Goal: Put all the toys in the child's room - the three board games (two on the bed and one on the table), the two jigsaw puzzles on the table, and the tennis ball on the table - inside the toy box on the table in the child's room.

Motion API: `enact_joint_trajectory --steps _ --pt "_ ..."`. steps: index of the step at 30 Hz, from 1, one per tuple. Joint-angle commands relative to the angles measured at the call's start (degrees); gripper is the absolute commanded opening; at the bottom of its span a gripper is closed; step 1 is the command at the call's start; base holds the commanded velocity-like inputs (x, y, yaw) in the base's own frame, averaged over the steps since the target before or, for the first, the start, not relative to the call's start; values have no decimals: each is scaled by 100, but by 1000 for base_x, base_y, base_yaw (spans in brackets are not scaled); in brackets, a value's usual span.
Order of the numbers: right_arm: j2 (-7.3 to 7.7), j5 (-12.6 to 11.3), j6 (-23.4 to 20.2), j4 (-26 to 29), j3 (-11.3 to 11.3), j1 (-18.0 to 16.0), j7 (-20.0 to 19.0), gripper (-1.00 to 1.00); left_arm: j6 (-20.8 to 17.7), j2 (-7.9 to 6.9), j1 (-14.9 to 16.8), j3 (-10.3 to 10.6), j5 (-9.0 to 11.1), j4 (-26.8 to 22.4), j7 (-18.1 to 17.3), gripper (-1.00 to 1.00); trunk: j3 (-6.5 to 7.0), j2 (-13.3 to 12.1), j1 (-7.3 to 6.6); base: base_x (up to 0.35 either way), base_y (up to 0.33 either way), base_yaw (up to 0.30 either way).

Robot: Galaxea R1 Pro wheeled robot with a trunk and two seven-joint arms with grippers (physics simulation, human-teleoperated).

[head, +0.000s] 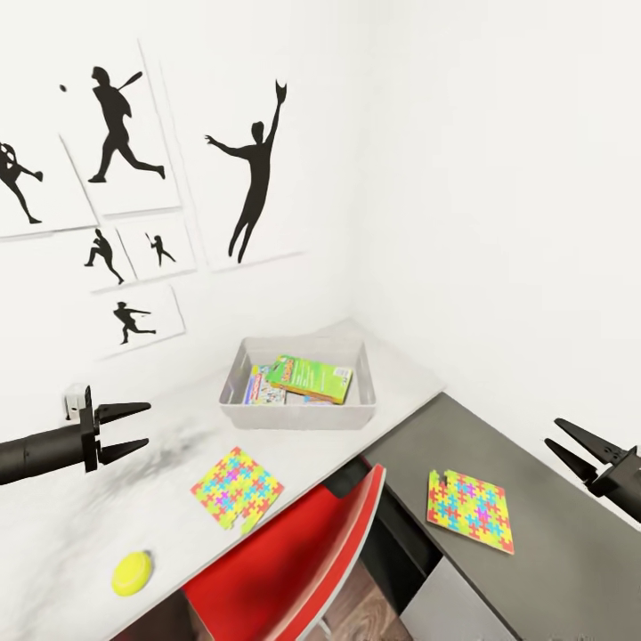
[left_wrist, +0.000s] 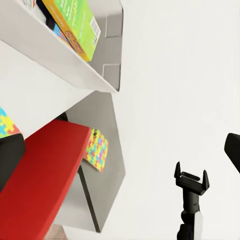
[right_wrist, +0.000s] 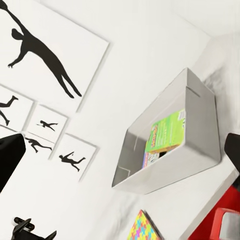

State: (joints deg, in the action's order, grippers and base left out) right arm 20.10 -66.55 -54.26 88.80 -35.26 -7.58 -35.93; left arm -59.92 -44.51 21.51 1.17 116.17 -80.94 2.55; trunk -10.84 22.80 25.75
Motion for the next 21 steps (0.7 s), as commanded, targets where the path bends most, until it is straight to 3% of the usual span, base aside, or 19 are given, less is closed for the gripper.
enact_joint_trajectory --steps 1,21 --pt "1 12 -31 -1 -7 -7 -20 100 -8 -5 5 9 45 1 27 100 -12 12 3 0 0 -263" --pt "2 31 -23 -23 -13 -7 -20 100 -8 -5 3 7 42 0 27 100 -12 12 3 0 0 -277"
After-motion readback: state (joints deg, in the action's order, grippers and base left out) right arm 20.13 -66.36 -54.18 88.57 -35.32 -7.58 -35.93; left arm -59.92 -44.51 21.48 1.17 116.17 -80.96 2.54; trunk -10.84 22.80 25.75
